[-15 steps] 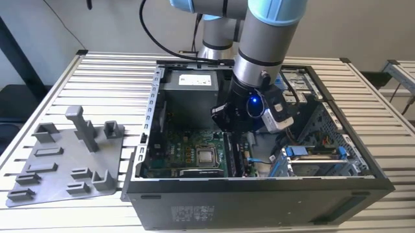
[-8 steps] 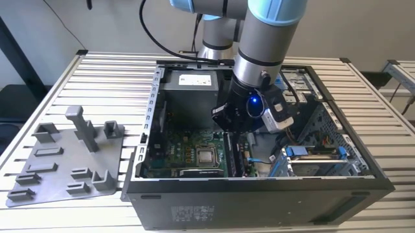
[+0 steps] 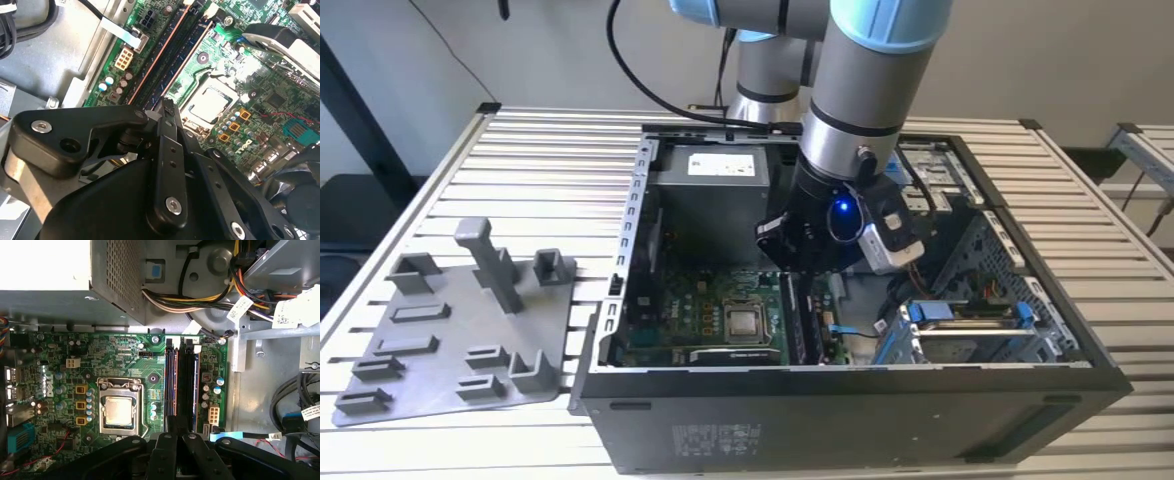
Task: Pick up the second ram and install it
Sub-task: 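Press down the second ram until it locks into place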
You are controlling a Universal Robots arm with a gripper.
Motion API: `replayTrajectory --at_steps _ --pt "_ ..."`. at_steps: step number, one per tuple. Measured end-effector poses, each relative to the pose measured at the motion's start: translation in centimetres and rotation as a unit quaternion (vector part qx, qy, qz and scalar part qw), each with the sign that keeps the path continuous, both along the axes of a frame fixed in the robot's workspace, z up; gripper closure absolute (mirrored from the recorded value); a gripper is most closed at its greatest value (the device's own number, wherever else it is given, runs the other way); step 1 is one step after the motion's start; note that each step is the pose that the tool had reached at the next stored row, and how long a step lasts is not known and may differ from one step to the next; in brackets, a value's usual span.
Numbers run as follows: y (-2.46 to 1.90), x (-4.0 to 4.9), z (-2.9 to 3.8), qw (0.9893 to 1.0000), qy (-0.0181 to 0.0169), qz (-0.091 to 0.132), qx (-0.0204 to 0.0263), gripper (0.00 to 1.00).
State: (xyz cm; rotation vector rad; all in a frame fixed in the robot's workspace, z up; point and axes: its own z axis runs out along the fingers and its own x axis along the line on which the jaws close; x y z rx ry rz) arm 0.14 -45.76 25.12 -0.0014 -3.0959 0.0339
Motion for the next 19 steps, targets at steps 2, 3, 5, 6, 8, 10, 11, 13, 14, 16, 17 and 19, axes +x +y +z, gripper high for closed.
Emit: replayTrajectory --at_steps 2,3,5,6,8,10,11,13,14,16,17,19 --pt "0.00 0.00 0.00 1.0000 0.0000 0.000 0.0000 0.89" --pt "0.00 0.00 0.00 1.0000 0.0000 0.000 0.0000 0.89" --pt "0.00 0.00 0.00 1.0000 0.0000 0.000 0.0000 0.89" --pt "0.00 0.00 0.00 1.0000 0.0000 0.003 -0.0001 0.89" --pt "0.00 0.00 0.00 0.9999 0.0000 0.015 0.0000 0.89" --pt "0.00 0.00 0.00 0.9994 0.0000 0.033 -0.0001 0.89" --pt "0.00 0.00 0.00 0.9991 0.0000 0.042 0.0000 0.89" --pt "0.00 0.00 -0.01 0.9982 0.0000 0.061 0.0000 0.89" --pt "0.00 0.00 -0.01 0.9976 0.0000 0.070 0.0000 0.89" --pt "0.00 0.00 -0.02 0.9961 0.0000 0.088 0.0000 0.89" --pt "0.00 0.00 -0.02 0.9953 0.0000 0.097 0.0000 0.89" --pt "0.00 0.00 -0.04 0.9933 0.0000 0.115 -0.0001 0.89"
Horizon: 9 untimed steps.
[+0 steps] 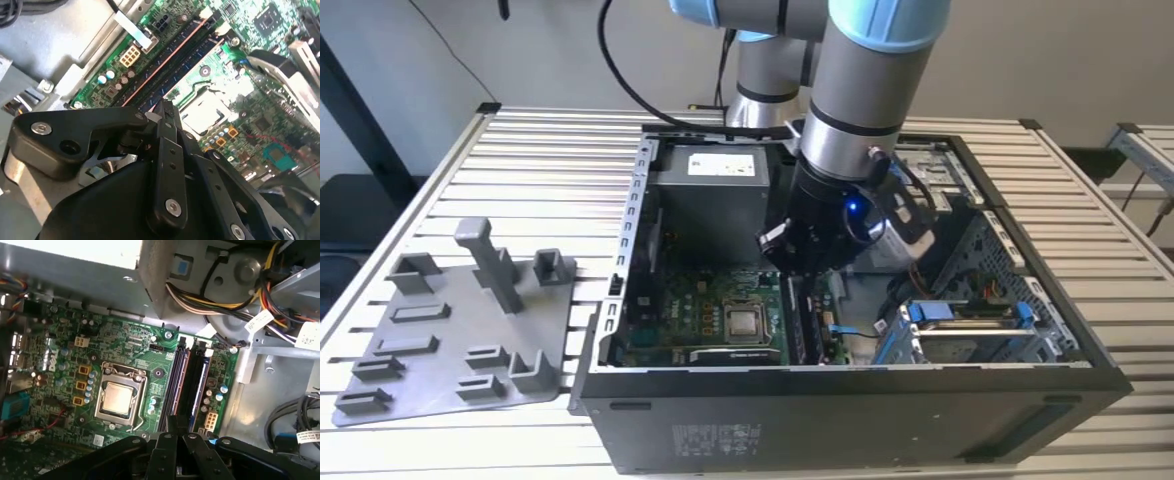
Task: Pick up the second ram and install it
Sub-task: 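Press down the second ram until it locks into place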
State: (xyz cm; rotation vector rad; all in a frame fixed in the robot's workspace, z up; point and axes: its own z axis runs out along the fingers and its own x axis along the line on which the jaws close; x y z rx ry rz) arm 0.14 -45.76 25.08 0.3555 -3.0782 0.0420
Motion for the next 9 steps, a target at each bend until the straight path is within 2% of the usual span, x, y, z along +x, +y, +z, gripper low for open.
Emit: replayTrajectory --at_steps 4,9 --pt "0.00 0.00 -0.01 0.9993 0.0000 0.036 0.0001 0.89" --pt "0.00 -0.04 -0.03 0.9970 0.0000 0.077 0.0000 0.89"
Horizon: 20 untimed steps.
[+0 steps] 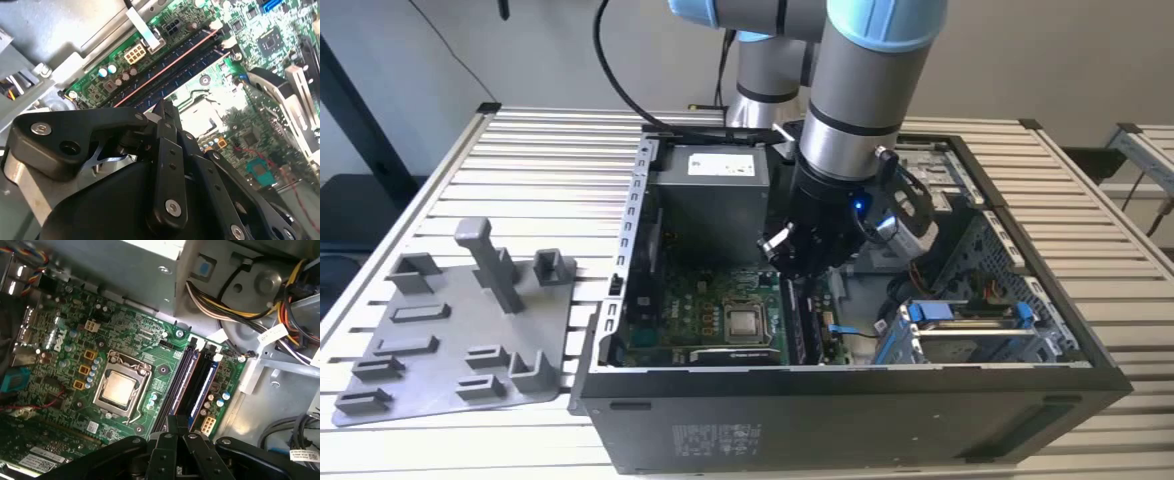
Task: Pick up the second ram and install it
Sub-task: 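Press down the second ram until it locks into place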
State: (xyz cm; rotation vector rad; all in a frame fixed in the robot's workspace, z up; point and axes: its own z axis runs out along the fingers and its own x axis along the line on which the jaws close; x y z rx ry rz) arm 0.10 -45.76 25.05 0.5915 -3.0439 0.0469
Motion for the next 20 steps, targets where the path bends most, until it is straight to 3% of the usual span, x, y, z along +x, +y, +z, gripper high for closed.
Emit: replayTrajectory --at_steps 7,11,15,20 --pt "0.00 -0.23 -0.11 0.9992 0.0000 0.039 0.0002 0.89" --pt "0.00 -0.25 -0.13 0.9975 0.0000 0.071 0.0002 0.89" --pt "0.00 -0.26 -0.15 0.9941 0.0000 0.108 0.0001 0.89" --pt "0.00 -0.26 -0.24 0.9883 0.0000 0.152 0.0005 0.89"
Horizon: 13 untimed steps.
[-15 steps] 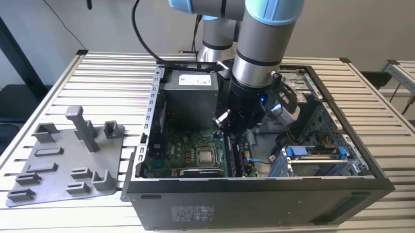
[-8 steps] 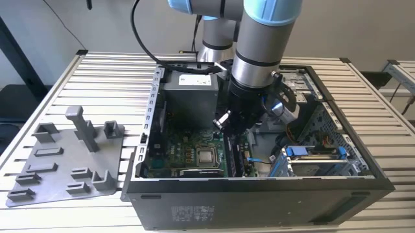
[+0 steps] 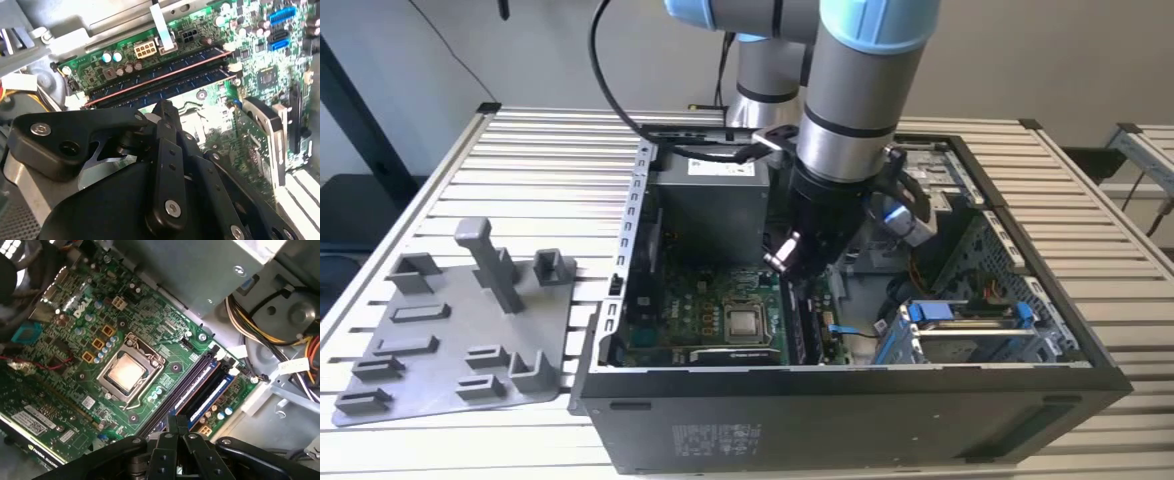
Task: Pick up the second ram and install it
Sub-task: 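Press down the second ram until it locks into place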
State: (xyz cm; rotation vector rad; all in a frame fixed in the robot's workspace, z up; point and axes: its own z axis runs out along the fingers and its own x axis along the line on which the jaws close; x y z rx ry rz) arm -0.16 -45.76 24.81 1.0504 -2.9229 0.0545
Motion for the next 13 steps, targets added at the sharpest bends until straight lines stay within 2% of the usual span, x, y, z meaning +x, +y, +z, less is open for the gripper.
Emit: replayTrajectory --at_steps 3,6,10,13 --pt "0.00 0.00 -0.04 0.9996 0.0000 0.027 0.0001 0.89" --pt "0.00 0.00 -0.06 0.9985 0.0000 0.054 0.0003 0.89" --pt "0.00 0.00 -0.07 0.9960 0.0000 0.089 0.0004 0.89" --pt "0.00 0.00 -0.07 0.9934 -0.0002 0.115 0.0004 0.89"
